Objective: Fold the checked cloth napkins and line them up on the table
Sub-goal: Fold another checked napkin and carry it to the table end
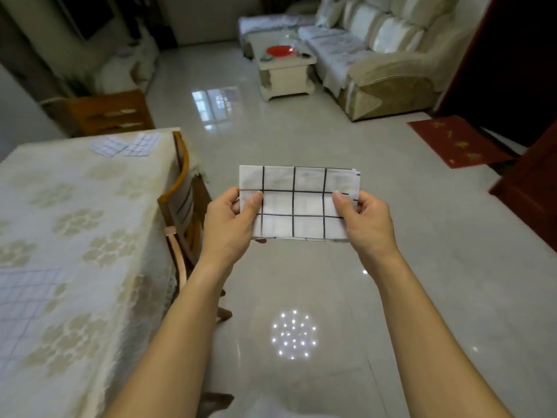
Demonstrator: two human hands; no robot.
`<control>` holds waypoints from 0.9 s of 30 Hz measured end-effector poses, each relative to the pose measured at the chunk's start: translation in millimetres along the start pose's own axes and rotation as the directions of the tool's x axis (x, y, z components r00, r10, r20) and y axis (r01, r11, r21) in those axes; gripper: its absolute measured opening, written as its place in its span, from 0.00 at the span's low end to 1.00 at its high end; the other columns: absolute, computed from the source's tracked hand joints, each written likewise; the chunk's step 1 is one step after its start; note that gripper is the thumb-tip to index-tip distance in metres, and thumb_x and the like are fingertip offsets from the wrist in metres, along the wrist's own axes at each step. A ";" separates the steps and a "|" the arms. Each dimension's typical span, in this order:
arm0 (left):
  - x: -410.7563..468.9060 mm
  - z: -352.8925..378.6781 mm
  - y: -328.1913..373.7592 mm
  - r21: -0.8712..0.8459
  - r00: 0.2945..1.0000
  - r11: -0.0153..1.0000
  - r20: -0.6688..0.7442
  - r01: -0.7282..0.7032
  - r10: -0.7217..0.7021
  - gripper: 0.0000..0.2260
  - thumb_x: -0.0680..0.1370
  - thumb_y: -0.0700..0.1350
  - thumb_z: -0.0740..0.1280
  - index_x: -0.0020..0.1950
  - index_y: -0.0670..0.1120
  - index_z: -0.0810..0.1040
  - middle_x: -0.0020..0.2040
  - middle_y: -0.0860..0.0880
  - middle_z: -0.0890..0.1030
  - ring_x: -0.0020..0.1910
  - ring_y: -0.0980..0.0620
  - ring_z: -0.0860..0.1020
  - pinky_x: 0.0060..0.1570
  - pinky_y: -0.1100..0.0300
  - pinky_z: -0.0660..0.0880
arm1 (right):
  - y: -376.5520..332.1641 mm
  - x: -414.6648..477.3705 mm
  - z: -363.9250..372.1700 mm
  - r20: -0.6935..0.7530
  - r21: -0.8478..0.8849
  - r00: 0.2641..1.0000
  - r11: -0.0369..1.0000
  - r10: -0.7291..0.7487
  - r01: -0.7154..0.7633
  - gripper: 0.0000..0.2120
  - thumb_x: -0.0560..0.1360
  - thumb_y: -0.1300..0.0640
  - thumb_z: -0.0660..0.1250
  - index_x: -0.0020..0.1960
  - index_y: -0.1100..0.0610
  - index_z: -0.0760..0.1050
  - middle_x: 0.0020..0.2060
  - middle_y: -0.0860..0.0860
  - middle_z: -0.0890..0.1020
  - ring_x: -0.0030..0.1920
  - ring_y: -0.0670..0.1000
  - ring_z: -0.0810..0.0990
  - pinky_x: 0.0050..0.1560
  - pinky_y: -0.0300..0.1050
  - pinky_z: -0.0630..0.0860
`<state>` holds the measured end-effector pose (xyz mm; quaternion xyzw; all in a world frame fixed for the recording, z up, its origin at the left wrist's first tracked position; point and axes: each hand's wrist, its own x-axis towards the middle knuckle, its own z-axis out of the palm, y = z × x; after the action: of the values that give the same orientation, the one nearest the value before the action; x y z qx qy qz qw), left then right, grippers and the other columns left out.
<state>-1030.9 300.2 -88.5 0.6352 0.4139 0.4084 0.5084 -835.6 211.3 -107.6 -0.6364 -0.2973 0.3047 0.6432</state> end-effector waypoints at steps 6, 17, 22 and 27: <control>60.2 -7.9 -32.9 -0.017 0.985 0.999 -0.167 0.043 -0.045 0.05 0.83 0.45 0.67 0.57 0.50 0.80 0.46 0.52 0.88 0.45 0.53 0.86 0.38 0.57 0.83 | 14.4 82.4 40.9 0.186 -0.056 0.982 0.998 0.015 -0.004 0.06 0.81 0.56 0.68 0.50 0.55 0.83 0.42 0.50 0.87 0.43 0.49 0.85 0.45 0.48 0.82; 290.6 3.3 -42.7 -0.112 0.991 0.994 -0.135 -0.020 0.005 0.07 0.84 0.46 0.66 0.56 0.48 0.82 0.47 0.53 0.88 0.47 0.53 0.86 0.44 0.57 0.83 | -14.6 292.7 111.3 0.095 -0.174 0.994 0.982 -0.058 0.074 0.07 0.81 0.56 0.68 0.54 0.58 0.82 0.48 0.55 0.87 0.50 0.55 0.86 0.52 0.59 0.83; 354.1 -16.2 -58.1 -0.096 0.987 0.995 -0.159 -0.009 -0.006 0.06 0.84 0.46 0.66 0.56 0.50 0.82 0.48 0.54 0.87 0.49 0.55 0.86 0.48 0.56 0.83 | -1.6 353.2 155.0 0.138 -0.153 0.990 0.988 -0.007 0.028 0.07 0.81 0.56 0.68 0.54 0.57 0.83 0.47 0.54 0.87 0.50 0.55 0.86 0.53 0.59 0.83; 411.4 -35.9 -74.3 -0.050 0.969 0.998 -0.244 0.023 -0.035 0.05 0.84 0.46 0.65 0.55 0.52 0.81 0.46 0.58 0.87 0.48 0.60 0.85 0.43 0.67 0.79 | 7.8 418.1 205.9 0.249 -0.131 0.969 0.991 0.012 0.021 0.07 0.82 0.57 0.67 0.54 0.57 0.83 0.48 0.54 0.87 0.51 0.58 0.86 0.53 0.57 0.82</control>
<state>-939.6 708.8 -116.0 0.5618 0.4729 0.4857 0.4742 -727.8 664.6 -114.9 -0.6339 -0.3968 0.3601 0.5577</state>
